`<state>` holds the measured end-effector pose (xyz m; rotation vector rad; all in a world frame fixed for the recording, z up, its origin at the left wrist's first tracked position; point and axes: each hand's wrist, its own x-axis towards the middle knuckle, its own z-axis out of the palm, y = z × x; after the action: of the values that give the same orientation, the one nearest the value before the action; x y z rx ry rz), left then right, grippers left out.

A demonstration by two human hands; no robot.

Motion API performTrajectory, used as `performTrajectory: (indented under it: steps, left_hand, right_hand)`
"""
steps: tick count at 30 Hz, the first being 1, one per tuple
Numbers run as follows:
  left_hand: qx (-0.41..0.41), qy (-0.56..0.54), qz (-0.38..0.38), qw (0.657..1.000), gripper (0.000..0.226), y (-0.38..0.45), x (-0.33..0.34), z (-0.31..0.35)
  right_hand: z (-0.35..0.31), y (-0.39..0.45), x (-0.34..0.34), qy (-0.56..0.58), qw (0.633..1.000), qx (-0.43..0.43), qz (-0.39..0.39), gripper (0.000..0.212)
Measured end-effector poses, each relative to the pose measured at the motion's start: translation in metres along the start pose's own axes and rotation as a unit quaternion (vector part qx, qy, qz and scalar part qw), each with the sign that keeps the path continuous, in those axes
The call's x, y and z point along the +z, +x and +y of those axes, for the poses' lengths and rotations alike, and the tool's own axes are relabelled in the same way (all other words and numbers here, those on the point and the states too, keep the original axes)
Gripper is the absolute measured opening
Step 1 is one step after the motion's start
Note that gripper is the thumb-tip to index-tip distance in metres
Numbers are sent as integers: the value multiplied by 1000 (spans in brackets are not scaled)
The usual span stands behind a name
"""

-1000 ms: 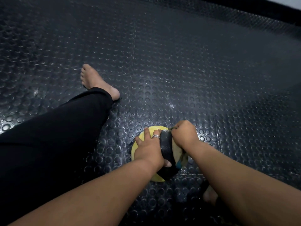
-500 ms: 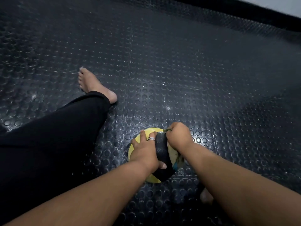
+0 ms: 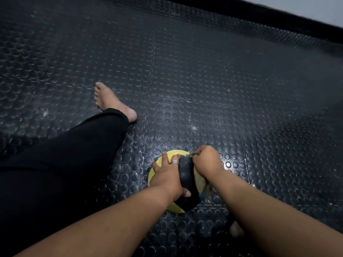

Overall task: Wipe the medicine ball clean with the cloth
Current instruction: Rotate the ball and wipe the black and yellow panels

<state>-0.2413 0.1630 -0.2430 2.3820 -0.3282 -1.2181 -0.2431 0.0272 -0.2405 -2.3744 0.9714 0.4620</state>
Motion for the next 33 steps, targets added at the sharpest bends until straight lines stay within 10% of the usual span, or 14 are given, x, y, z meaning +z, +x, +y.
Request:
performTrajectory:
  steps: [33]
  left_hand:
    - [18, 38, -2, 999, 116, -3, 5, 3]
  right_hand:
    - [35, -53, 5, -4, 995, -88, 41, 10]
